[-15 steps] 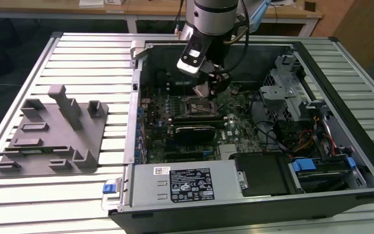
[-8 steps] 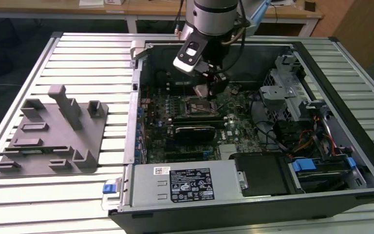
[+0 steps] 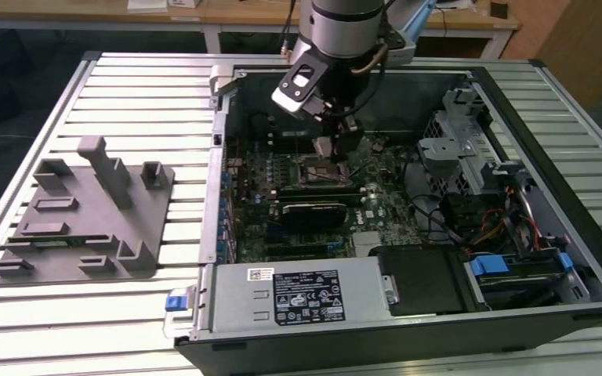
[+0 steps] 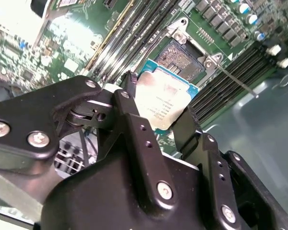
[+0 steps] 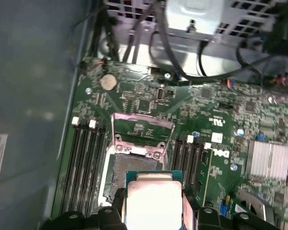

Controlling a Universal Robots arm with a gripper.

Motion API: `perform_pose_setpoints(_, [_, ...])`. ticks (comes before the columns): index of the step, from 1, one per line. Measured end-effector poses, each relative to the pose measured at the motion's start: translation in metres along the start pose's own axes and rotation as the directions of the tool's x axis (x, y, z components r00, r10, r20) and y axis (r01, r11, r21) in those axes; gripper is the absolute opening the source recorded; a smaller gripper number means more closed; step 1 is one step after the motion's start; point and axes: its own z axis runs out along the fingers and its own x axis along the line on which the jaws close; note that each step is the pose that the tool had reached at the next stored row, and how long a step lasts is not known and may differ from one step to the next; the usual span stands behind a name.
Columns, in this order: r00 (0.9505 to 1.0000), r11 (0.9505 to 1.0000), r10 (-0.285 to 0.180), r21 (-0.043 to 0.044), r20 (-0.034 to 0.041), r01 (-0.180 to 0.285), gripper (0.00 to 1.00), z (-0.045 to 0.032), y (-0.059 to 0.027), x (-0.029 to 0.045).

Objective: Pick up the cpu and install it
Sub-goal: 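Place the cpu into insertion slot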

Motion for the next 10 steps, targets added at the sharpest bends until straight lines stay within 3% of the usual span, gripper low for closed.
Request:
perform_pose_setpoints(4, [0.9986,0.9986,0.053,-0.0002,0.0030,-0.053,0.54,0.0015,-0.0001,0.0003])
perform_pose_setpoints(10, [0.9981,0.9981,0.061,-0.0002,0.0035,-0.061,0.54,0.0083,0.0000,0.0030])
